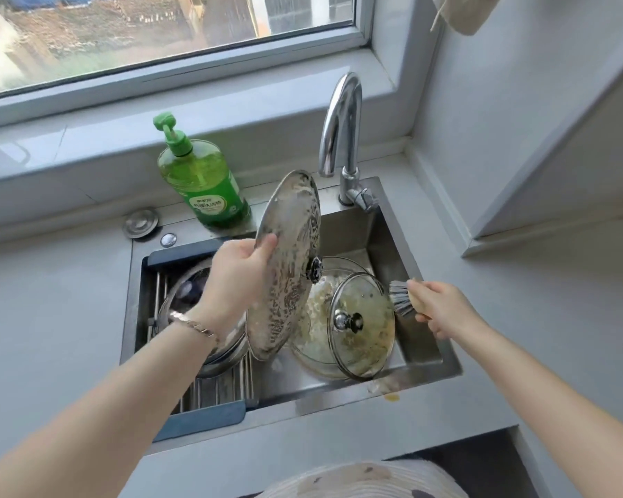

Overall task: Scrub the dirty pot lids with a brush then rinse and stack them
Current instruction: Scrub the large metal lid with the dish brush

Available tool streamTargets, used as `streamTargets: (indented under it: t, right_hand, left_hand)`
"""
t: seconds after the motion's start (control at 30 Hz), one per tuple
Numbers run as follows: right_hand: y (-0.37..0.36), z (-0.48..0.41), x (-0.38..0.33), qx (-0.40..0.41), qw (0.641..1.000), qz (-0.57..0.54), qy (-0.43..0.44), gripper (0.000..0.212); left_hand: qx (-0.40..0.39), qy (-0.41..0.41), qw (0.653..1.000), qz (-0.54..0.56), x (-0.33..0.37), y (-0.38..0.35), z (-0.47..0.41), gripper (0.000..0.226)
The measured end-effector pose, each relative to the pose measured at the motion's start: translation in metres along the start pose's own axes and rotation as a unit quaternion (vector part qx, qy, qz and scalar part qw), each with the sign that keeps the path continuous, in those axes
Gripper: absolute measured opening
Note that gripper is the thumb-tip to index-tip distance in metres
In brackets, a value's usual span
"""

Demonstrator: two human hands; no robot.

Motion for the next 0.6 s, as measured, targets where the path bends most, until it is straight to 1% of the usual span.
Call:
streamTargets:
  t: [0.07, 0.13, 0.23, 0.37, 0.5, 0.6]
  right_hand:
    - [0.006, 0.001, 0.004, 0.000, 1.000, -0.008, -0.002, 0.031]
    - [0.010, 0.002, 0.010, -0.001, 1.000, -0.008, -0.014, 0.031]
    - [0.014, 0.002, 0.018, -0.007, 1.000, 0.006, -0.018, 0.033]
    - [0.018, 0.000, 0.021, -0.021, 0.999, 0.021, -0.014, 0.028]
    - [0.017, -0.006, 0.017, -0.039, 0.999, 0.034, -0.011, 0.024]
    - [0.011, -0.011, 0.012, -0.051, 0.999, 0.016, -0.007, 0.023]
  left_hand:
    - [-0.032, -0.034, 0.995, -0.091, -0.003, -0.024, -0.007, 0.053]
    - [-0.054, -0.052, 0.982, -0.173, -0.009, -0.048, -0.012, 0.050]
    - [-0.067, -0.056, 0.967, -0.241, -0.024, -0.075, -0.017, 0.047]
    - [-0.066, -0.045, 0.958, -0.275, -0.040, -0.092, -0.023, 0.047]
    - [-0.029, -0.049, 0.959, -0.278, -0.038, -0.093, -0.022, 0.046]
    - [-0.004, -0.035, 0.956, -0.292, -0.041, -0.089, -0.020, 0.044]
Point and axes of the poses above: each hand's wrist, its own z-axis away from the middle knuckle, its own y-axis out of the back of the hand, x = y × z, the point moved 4 cm from there along -z, towards the middle knuckle
